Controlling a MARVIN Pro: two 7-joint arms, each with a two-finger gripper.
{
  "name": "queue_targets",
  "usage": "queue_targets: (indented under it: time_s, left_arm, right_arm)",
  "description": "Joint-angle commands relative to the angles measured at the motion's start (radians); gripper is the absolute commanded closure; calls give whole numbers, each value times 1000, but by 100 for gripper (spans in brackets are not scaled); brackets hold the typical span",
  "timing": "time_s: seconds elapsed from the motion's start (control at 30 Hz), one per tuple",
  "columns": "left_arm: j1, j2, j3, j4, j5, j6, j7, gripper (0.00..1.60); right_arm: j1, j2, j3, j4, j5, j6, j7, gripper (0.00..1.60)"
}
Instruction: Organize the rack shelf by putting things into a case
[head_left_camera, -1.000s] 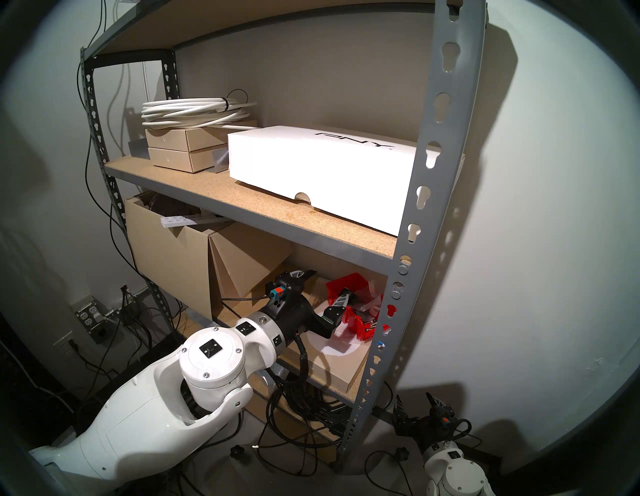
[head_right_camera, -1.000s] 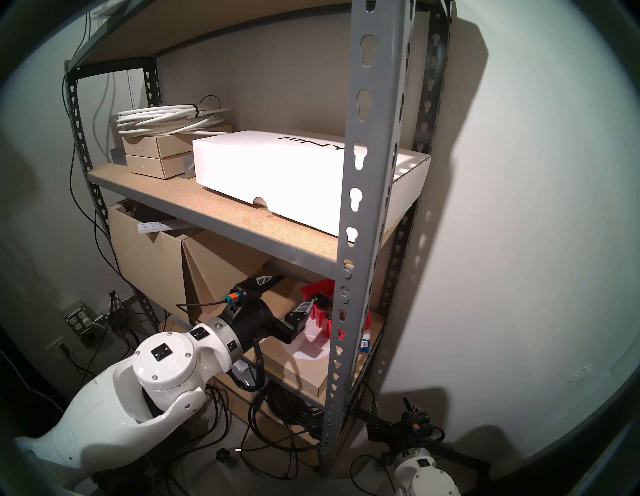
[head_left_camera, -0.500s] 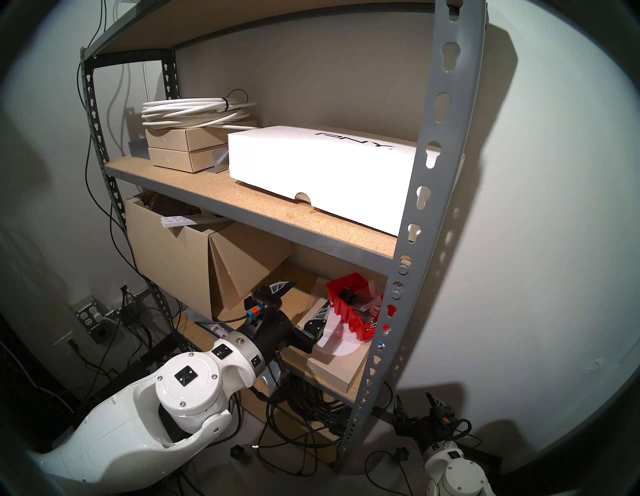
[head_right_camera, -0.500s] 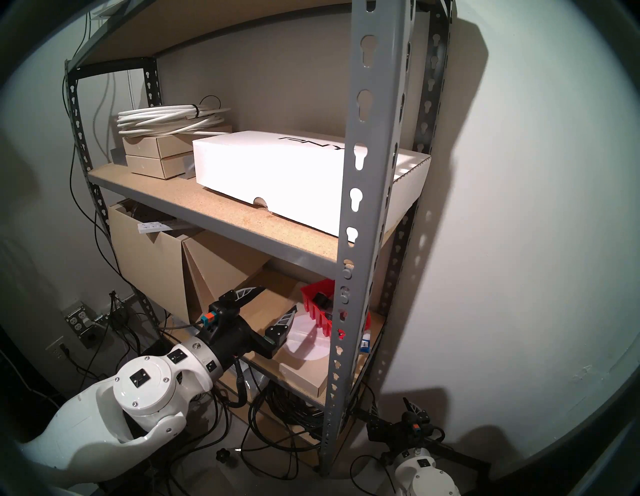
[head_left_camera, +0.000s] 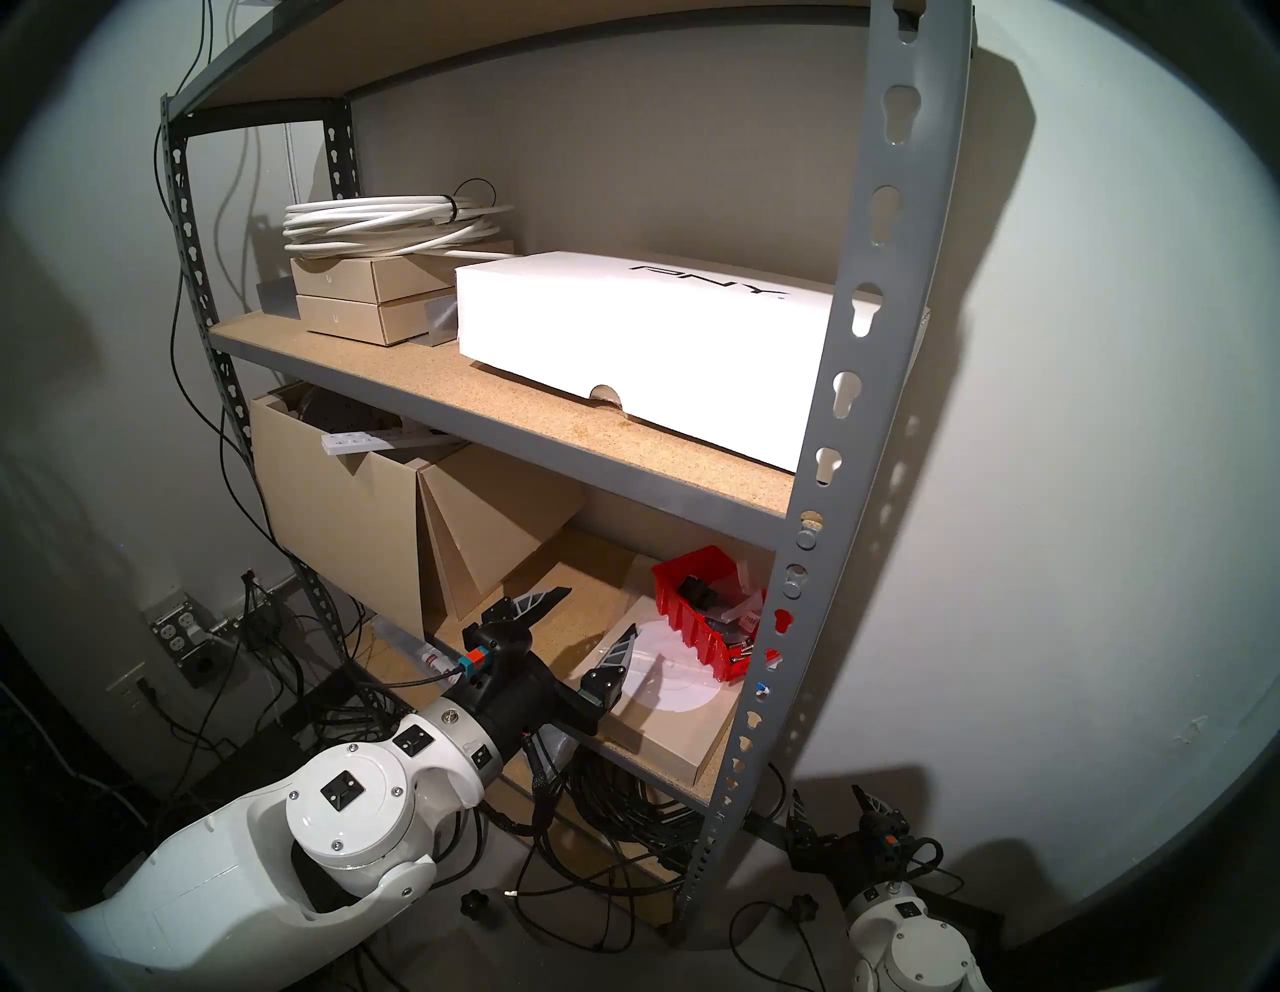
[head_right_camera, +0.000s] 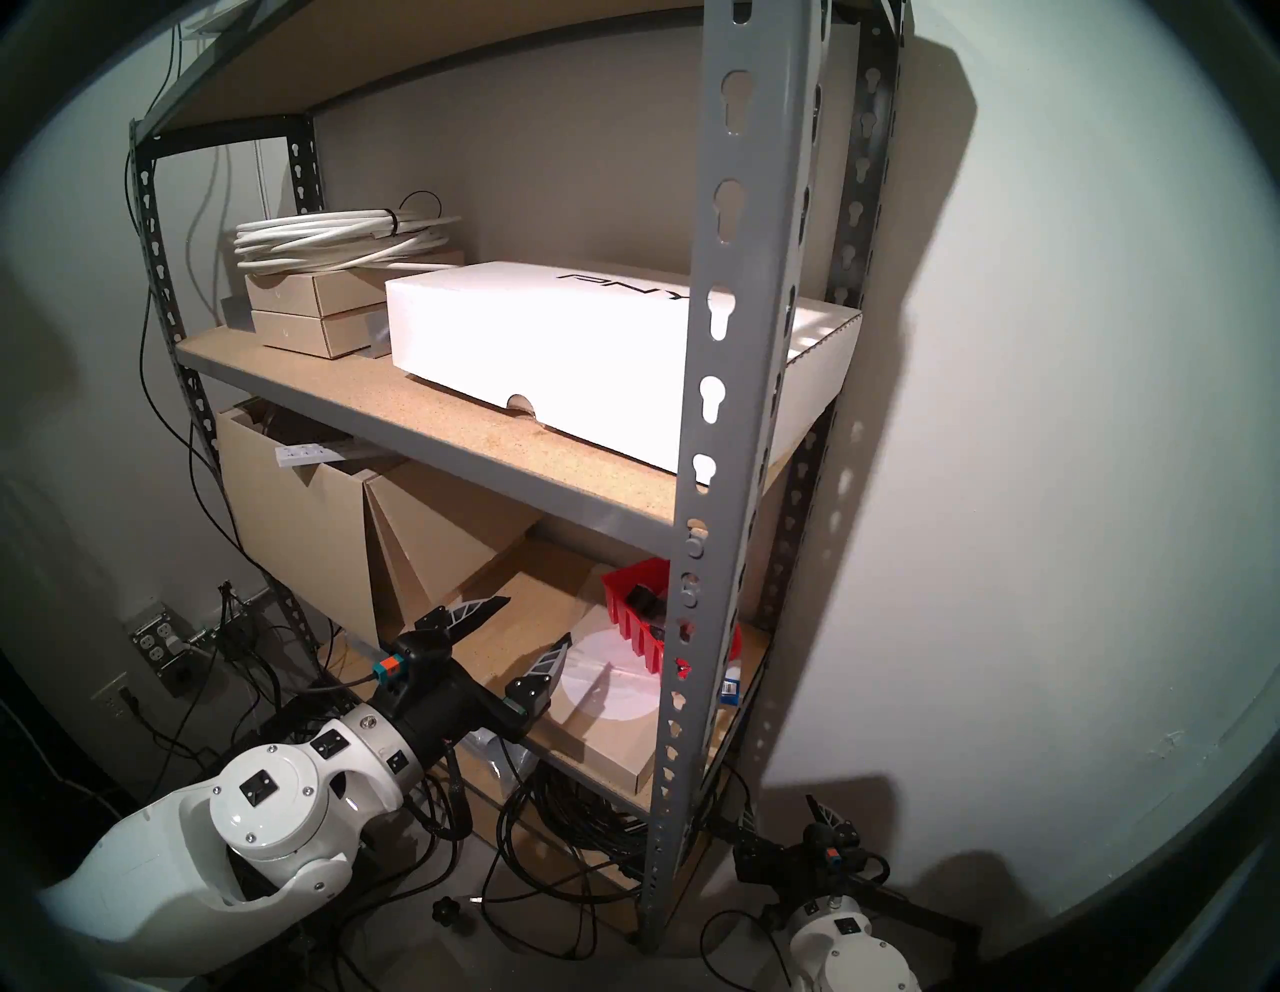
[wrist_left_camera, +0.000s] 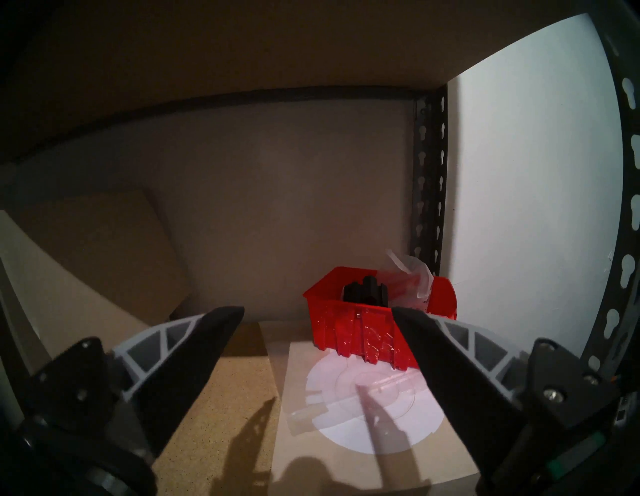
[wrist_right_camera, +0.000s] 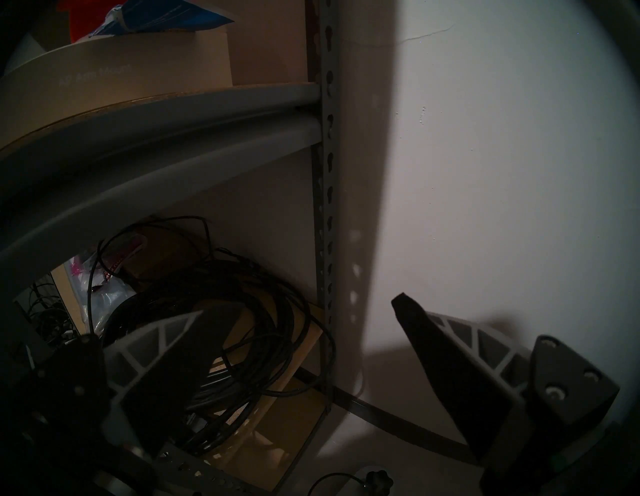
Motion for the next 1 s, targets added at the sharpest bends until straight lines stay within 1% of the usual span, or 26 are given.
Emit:
queue_targets:
  time_s: [0.0, 0.23, 0.33, 0.43, 0.97]
  left_arm:
    - [5, -1, 4, 7, 12, -32, -9, 0]
    - [7, -3, 1, 19, 17, -28, -7, 0]
    - [6, -12, 1, 20, 28, -26, 5, 0]
    - [-5, -4, -3, 15, 16, -3, -10, 0]
    - [-6, -4, -3, 15, 15, -1, -10, 0]
  right_arm:
    - [0, 0, 0, -17, 0, -1, 0, 0]
    - [0, 0, 0, -17, 0, -1, 0, 0]
    - [0, 0, 0, -17, 0, -1, 0, 0]
    - [0, 0, 0, -17, 0, -1, 0, 0]
    - [0, 0, 0, -17, 0, -1, 0, 0]
